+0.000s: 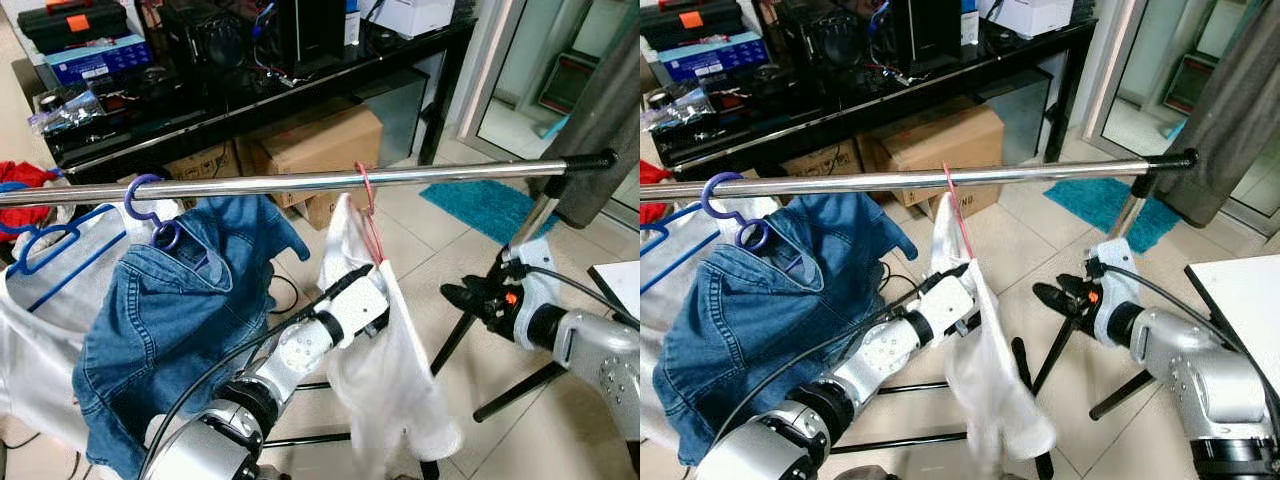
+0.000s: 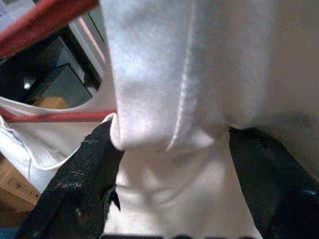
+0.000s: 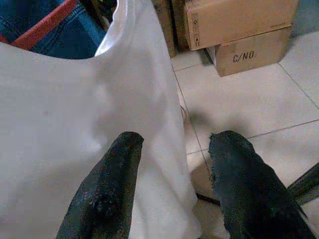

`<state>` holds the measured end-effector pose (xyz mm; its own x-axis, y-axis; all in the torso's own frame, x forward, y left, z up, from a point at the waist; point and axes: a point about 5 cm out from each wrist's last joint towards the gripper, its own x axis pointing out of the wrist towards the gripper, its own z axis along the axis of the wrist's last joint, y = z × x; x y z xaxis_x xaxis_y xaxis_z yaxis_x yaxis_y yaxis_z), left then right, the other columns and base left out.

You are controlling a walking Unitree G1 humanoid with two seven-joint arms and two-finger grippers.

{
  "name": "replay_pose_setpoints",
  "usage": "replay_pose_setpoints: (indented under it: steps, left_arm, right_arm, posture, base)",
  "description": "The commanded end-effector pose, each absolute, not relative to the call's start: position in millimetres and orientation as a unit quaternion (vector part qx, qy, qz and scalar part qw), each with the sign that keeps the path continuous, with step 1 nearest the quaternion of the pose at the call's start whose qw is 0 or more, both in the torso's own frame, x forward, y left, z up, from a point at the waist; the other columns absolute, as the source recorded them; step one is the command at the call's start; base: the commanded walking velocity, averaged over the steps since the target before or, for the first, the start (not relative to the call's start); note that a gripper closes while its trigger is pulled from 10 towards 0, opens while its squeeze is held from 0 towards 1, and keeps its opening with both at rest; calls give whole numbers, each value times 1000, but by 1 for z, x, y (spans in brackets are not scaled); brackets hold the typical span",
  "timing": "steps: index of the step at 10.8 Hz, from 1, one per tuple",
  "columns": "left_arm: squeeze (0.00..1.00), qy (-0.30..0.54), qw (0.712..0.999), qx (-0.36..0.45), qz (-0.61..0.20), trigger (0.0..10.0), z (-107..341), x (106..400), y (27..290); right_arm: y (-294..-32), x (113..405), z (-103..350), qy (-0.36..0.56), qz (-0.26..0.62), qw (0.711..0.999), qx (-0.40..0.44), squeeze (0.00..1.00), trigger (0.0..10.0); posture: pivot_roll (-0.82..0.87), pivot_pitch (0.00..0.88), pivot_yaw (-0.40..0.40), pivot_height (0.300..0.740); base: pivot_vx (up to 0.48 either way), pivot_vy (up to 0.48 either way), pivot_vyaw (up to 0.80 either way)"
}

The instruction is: Hang hanger

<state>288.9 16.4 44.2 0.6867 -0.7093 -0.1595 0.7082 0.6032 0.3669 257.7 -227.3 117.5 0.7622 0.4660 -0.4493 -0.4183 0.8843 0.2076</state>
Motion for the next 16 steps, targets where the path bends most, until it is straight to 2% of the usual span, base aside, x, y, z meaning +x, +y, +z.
replay_pose_setpoints:
  steps: [1,5,7,10,11,12,13,15,16]
  left_arm:
    - [0,-3,894,218,-393,10000,48,294,15]
    - [0,-3,890,252,-381,10000,57,307,13]
    - [0,2,891,271,-363,10000,62,316,19]
    - [0,26,890,282,-356,10000,52,313,28]
    - [0,27,890,284,-355,10000,52,313,28]
    - [0,26,890,284,-355,10000,53,314,27]
    - [0,24,891,284,-354,10000,55,315,26]
    - [0,24,892,283,-352,10000,54,315,27]
    - [0,24,892,282,-352,10000,53,314,28]
  right_arm:
    - [-231,257,126,239,228,942,53,0,10000]
    - [-241,269,168,168,240,954,64,0,10000]
    - [-227,253,170,169,312,930,93,0,10000]
    - [-195,222,162,178,420,883,116,12,10000]
    - [-189,222,164,172,427,882,106,408,10000]
    - [-187,230,164,168,402,895,92,659,10000]
    - [-184,237,163,161,381,908,71,827,10000]
    - [-179,249,165,145,343,928,29,812,10000]
    - [-180,255,162,143,324,935,12,741,10000]
  posture:
    - [-64,0,56,740]
    - [-69,0,66,740]
    - [-77,0,70,740]
    - [-83,0,76,740]
    - [-83,0,75,740]
    - [-83,0,73,740]
    - [-80,0,68,740]
    - [-74,0,60,740]
    - [-69,0,58,740]
  base:
    - [0,0,0]
    - [0,0,0]
    - [0,0,0]
    - [0,0,0]
    - [0,0,0]
    - [0,0,0]
    - [0,0,0]
    - [0,0,0]
    - [0,0,0]
